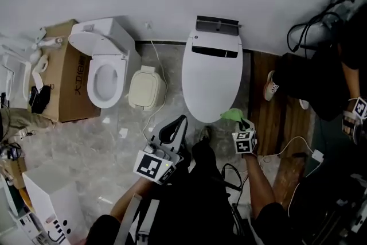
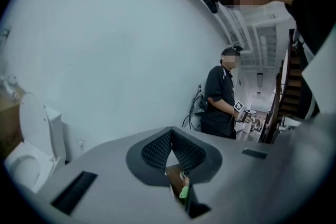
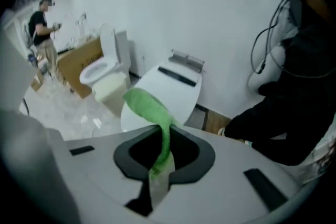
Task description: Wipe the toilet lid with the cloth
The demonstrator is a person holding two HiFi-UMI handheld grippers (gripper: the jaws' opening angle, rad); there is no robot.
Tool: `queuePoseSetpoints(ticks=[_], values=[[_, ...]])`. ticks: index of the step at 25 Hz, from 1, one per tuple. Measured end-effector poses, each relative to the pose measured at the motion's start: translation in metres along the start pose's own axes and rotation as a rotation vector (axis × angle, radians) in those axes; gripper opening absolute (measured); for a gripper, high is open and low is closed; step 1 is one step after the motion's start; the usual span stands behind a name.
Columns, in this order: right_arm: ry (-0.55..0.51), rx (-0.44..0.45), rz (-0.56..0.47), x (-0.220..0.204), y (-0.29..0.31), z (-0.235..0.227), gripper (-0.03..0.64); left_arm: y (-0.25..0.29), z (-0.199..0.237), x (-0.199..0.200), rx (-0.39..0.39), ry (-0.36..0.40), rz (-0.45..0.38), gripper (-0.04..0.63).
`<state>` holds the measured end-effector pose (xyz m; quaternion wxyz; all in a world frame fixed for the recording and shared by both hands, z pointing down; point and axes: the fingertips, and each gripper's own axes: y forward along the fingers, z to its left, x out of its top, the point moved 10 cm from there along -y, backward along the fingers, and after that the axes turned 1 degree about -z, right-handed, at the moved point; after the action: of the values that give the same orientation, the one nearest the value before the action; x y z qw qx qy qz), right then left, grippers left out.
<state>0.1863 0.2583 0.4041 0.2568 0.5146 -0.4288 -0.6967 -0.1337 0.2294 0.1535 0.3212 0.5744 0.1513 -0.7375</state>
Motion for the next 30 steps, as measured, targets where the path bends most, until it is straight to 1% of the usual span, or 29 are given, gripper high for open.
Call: queuePoseSetpoints(ticks=[3,5,8,10,12,14,17,19,23,27,30], values=[[0.169,0.035,-0.256,0.065,-0.084,-0.003,0.046,-0.003,-0.019,0.027,-0.035,0.070,-0.002,0.008],[0.224,0.056,-0.418,0.103,-0.137,-0.002,0.046,-0.005,-0.027,0.047,-0.041,0.101,-0.029,0.008],[0.218,0.072,-0.608,0.144,-0.208,0.005,0.046,-0.014,-0.040,0.075,-0.019,0.142,-0.086,0.008],[0.204,0.072,-0.695,0.159,-0.247,0.011,0.046,-0.023,-0.049,0.089,0.012,0.163,-0.110,0.008],[0.203,0.069,-0.760,0.165,-0.275,0.016,0.046,-0.031,-0.056,0.097,0.031,0.168,-0.128,0.008],[0.210,0.068,-0.796,0.165,-0.294,0.022,0.046,-0.038,-0.060,0.101,0.032,0.159,-0.139,0.008],[0.214,0.065,-0.819,0.161,-0.306,0.032,0.045,-0.045,-0.061,0.100,0.029,0.161,-0.135,0.008],[0.211,0.051,-0.822,0.158,-0.304,0.037,0.044,-0.046,-0.058,0.098,0.035,0.154,-0.137,0.008],[0.254,0.067,-0.822,0.158,-0.302,0.042,0.044,-0.044,-0.054,0.100,0.042,0.149,-0.144,0.008],[0.239,0.078,-0.826,0.159,-0.305,0.047,0.044,-0.043,-0.054,0.106,0.032,0.165,-0.152,0.008],[0.248,0.083,-0.827,0.161,-0.306,0.053,0.044,-0.045,-0.052,0.106,0.035,0.165,-0.152,0.008]])
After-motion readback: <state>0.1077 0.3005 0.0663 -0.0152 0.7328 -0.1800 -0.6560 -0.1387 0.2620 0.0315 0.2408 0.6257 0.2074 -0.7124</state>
